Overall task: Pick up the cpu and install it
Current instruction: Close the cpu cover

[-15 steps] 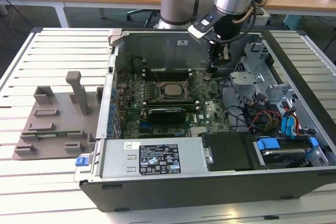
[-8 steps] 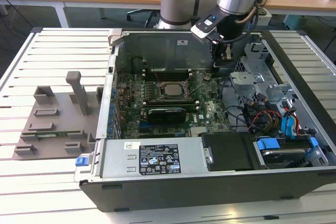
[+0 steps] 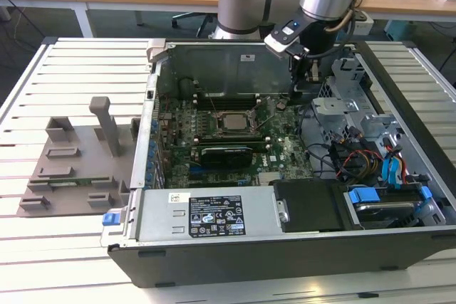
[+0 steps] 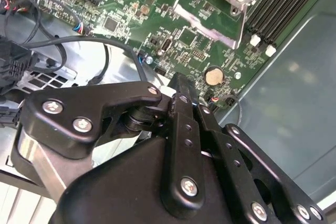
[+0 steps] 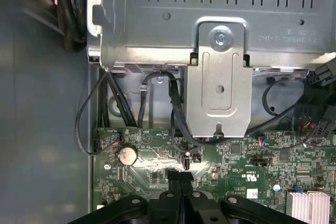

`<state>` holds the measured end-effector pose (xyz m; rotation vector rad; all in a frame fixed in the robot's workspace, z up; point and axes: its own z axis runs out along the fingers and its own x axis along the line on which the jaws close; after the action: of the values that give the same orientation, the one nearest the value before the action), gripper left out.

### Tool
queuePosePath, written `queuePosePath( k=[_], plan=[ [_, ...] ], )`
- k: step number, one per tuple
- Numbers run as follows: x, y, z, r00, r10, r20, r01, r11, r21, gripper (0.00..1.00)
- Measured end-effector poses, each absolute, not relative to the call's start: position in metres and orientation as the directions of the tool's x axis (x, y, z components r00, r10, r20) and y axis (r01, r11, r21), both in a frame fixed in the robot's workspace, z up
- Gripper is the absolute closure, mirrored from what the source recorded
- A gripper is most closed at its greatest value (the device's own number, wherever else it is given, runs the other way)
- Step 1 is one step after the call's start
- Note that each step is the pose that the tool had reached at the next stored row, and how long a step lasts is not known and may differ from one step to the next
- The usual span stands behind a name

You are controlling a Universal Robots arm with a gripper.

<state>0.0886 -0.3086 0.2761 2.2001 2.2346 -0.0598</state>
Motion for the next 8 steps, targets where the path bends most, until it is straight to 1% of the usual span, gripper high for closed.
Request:
queuePosePath(
  k=[8],
  plan=[
    [0.103, -0.309, 0.275, -0.016, 0.999, -0.030, 1.000, 0.015, -0.024, 0.89]
  ],
)
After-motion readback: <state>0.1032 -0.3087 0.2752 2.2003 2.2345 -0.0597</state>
